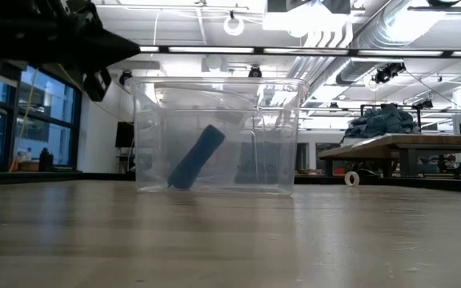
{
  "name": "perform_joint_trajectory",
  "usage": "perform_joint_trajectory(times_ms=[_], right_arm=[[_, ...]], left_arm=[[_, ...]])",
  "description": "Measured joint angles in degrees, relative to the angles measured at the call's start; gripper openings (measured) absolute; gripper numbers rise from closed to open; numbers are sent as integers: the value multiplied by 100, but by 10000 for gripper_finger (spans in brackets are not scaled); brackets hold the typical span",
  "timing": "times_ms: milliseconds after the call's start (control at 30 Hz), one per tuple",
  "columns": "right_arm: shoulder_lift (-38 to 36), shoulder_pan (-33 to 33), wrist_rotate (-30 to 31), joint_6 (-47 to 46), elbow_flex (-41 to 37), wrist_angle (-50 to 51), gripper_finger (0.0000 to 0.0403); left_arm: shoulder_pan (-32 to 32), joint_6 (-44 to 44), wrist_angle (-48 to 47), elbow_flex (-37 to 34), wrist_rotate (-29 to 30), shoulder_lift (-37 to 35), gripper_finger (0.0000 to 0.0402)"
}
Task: Roll bandage
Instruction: Move the transparent container to the center
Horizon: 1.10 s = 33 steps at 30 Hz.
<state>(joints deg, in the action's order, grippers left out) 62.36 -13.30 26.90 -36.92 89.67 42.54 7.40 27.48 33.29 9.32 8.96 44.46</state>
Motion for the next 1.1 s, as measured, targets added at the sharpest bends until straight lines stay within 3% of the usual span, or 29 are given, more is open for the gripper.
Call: perform_joint_trajectory(times_ms=[167, 333, 433, 533, 633, 867, 1100], right_arm=[[210, 0, -328, -186, -55, 4, 0], [251, 0, -358, -426, -55, -50, 0], [201, -63, -329, -555, -55, -62, 0], [173, -192, -148, -565, -54, -79, 0], [167, -301, 61, -556, -53, -79, 0], [164, -385, 203, -509, -53, -50, 0], [164, -385, 218, -177, -53, -38, 0]], left_arm=[[45, -534, -484, -4, -71, 5, 0], [-488, -1124, -591, -5, -999, -11, 0], [-913, -1075, -760, -112, -1417, -47, 0], [-1146, -474, 24, -587, -1729, -108, 0], [-1092, 122, 454, -849, -1641, -179, 0], [-881, -516, 113, -841, -1193, -215, 0], [-888, -514, -315, -874, -1089, -206, 1]])
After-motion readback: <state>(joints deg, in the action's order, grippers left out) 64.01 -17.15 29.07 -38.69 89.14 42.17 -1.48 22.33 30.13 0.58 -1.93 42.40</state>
